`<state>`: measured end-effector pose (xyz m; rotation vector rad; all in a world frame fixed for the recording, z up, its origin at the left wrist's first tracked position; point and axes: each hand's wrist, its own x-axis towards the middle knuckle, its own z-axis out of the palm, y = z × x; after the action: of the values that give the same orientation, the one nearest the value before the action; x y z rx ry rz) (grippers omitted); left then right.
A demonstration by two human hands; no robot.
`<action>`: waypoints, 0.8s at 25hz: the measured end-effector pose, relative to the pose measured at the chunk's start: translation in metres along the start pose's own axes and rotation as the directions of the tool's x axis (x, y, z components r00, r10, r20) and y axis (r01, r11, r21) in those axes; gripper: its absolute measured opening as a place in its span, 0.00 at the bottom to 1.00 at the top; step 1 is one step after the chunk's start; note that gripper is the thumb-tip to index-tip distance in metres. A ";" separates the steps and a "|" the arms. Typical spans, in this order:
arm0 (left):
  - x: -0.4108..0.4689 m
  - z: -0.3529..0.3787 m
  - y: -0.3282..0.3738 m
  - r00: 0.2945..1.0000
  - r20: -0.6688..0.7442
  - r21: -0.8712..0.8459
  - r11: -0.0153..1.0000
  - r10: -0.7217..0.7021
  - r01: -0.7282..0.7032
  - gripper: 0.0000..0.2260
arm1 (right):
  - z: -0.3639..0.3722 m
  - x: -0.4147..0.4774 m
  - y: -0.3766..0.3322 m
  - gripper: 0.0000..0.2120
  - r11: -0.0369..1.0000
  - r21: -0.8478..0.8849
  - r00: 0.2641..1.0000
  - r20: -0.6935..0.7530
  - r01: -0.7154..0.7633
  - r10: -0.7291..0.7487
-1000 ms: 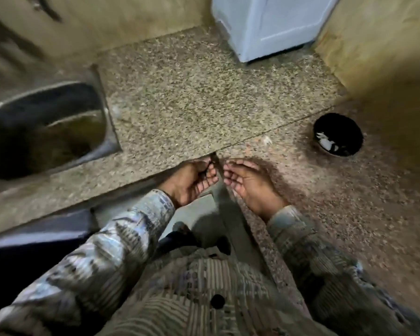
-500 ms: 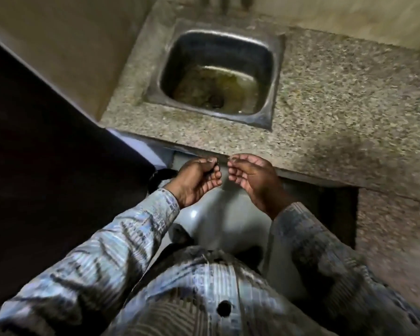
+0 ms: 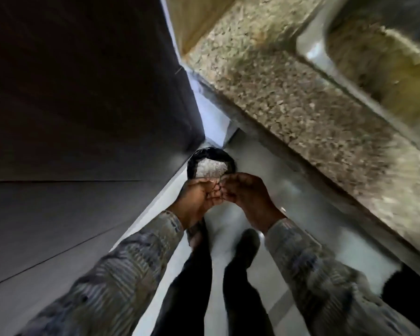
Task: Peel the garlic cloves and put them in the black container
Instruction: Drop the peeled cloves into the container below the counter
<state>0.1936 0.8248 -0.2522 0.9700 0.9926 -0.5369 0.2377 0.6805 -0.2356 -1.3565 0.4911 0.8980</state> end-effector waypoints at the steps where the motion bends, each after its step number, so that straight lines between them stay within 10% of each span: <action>1: 0.039 -0.012 -0.013 0.999 -0.041 -0.010 1.000 0.003 -0.003 0.10 | 0.001 0.035 0.019 0.03 0.999 -0.035 1.000 0.012 -0.018 0.018; 6: 0.220 -0.056 -0.070 0.970 -0.221 0.012 0.994 -0.104 0.109 0.13 | 0.000 0.218 0.122 0.15 0.927 -0.293 0.967 0.027 -0.234 0.252; 8: 0.282 -0.077 -0.087 0.956 -0.290 0.270 0.954 -0.050 0.132 0.13 | -0.011 0.286 0.163 0.18 0.785 -0.608 0.984 0.039 -0.116 0.176; 12: 0.342 -0.102 -0.092 0.869 -0.300 0.908 0.396 0.394 0.133 0.17 | -0.035 0.357 0.213 0.10 0.250 -0.963 0.979 0.048 0.098 -0.197; 20: 0.335 -0.099 -0.089 0.891 -0.053 0.994 0.106 0.451 0.006 0.11 | -0.023 0.371 0.200 0.08 -0.035 -0.967 0.946 0.256 0.254 -0.201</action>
<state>0.2396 0.8807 -0.6053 2.5405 0.6379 -0.7804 0.3040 0.7492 -0.6468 -2.6693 -0.7006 0.9737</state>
